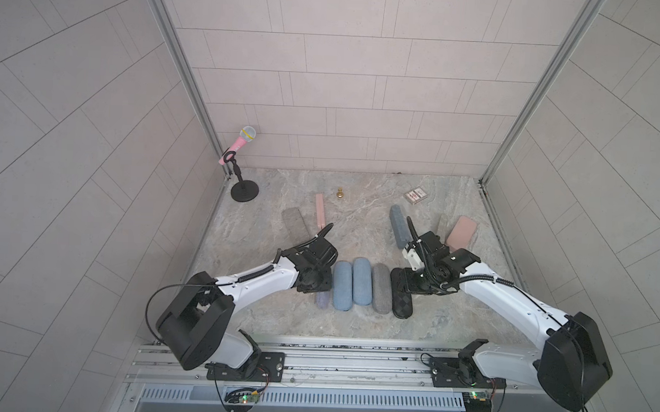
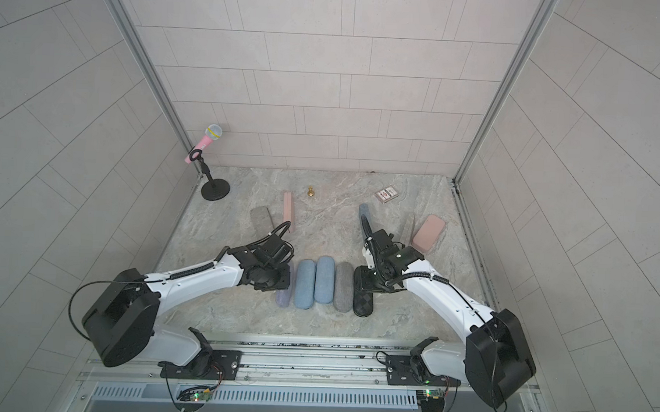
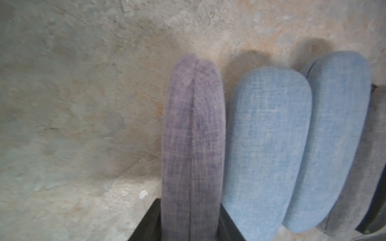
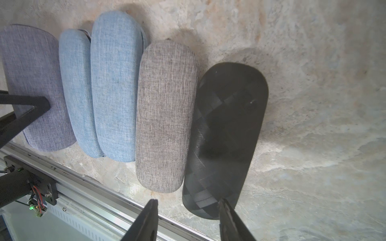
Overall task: Close the glasses case
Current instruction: Place the glasses case at the center of the board.
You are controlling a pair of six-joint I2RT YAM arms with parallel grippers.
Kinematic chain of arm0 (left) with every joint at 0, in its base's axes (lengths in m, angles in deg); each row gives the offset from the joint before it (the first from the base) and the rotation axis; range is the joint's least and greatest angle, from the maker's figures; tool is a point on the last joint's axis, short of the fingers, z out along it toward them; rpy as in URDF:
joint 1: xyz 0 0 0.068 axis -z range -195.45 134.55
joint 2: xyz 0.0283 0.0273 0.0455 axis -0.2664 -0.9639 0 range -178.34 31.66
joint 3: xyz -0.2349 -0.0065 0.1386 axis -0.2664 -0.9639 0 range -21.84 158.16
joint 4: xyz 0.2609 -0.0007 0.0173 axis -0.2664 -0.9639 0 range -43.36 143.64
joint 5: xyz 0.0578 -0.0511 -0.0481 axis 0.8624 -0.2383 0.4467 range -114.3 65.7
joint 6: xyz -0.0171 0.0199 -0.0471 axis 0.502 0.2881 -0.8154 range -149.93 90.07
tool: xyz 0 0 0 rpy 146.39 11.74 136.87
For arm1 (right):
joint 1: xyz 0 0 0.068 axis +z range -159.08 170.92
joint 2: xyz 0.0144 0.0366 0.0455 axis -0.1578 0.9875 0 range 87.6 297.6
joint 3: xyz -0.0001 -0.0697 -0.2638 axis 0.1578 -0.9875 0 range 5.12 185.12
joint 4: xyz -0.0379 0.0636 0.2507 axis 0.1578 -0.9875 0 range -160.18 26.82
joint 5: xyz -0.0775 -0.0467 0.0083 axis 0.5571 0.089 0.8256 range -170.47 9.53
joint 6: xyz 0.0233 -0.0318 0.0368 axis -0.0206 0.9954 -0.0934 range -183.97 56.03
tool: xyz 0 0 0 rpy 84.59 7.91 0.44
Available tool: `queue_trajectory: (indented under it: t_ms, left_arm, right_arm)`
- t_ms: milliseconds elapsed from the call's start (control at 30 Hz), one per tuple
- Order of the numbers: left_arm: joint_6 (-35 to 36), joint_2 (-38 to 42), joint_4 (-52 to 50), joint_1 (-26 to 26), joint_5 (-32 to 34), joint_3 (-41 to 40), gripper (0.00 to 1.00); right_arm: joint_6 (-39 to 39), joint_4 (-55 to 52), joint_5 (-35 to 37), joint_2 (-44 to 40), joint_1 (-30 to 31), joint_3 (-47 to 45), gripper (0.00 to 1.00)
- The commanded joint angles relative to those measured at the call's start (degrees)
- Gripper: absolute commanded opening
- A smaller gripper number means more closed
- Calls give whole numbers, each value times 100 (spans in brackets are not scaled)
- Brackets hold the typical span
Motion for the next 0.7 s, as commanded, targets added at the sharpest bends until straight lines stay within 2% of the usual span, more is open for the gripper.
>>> queue_trajectory:
  t_ms: [0, 167, 400, 667]
  left_arm:
    - [161, 227, -164, -160, 22, -128, 50]
    - [412, 350, -228, -320, -12, -223, 63]
    - [499, 492, -314, -474, 14, -295, 64]
    - [639, 462, -572, -510, 99, -105, 65]
  right_arm:
    - [-120, -39, 162, 102, 99, 171, 49]
    - [-231, 11, 249, 294, 307, 307, 49]
    - [-288, -17, 383, 507, 535, 507, 49]
    - [-336, -89, 598, 238, 536, 522, 49]
